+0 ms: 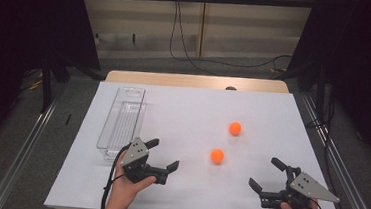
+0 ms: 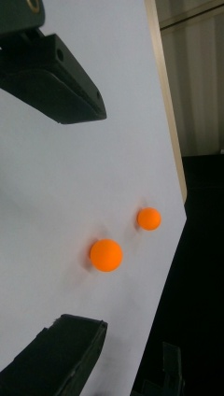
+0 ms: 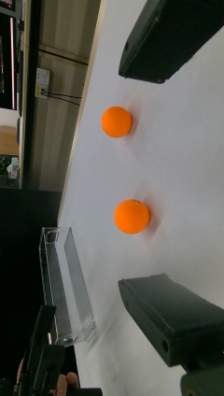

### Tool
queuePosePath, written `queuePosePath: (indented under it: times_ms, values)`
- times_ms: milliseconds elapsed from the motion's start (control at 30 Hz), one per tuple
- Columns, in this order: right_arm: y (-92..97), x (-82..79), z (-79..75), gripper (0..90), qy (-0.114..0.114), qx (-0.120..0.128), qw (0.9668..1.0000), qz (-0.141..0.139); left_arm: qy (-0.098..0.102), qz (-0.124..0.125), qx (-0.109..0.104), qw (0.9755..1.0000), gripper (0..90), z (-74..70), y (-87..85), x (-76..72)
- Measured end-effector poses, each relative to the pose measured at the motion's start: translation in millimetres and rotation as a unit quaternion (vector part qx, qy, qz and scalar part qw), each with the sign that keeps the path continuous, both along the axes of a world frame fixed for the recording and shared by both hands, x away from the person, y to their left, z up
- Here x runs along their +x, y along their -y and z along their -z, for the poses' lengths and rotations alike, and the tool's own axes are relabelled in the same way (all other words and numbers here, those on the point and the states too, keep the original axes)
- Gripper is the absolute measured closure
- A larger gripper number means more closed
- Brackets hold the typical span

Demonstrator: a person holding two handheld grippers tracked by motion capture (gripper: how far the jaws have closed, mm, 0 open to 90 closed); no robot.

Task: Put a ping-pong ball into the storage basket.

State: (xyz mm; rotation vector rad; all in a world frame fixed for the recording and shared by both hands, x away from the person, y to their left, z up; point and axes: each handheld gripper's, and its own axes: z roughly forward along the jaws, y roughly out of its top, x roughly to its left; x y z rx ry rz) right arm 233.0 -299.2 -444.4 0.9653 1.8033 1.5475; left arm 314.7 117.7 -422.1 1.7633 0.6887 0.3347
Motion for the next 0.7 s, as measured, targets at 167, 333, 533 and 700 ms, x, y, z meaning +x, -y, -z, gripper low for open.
queuePosePath:
  times_ms: [167, 333, 533, 700]
  values:
    - [-0.3, 0.2, 0.0, 0.7, 0.000, 0.000, 1.0000, -0.001, -0.003, 0.001, 0.006, 1.0000, 1.7, 0.7, 3.0, 1.6]
    - [-0.3, 0.1, 0.0, 0.7, 0.001, -0.001, 1.0000, -0.002, -0.007, -0.001, 0.010, 0.9999, 1.7, 1.6, 5.4, 2.8]
    - [-0.5, 0.2, 0.0, 0.7, 0.001, 0.000, 1.0000, -0.002, -0.010, 0.001, 0.014, 0.9999, 1.8, 2.3, 10.7, 5.0]
    - [-0.4, 0.2, 0.0, 0.7, 0.002, 0.000, 1.0000, -0.001, -0.012, 0.004, 0.018, 0.9998, 1.8, 2.6, 15.2, 6.8]
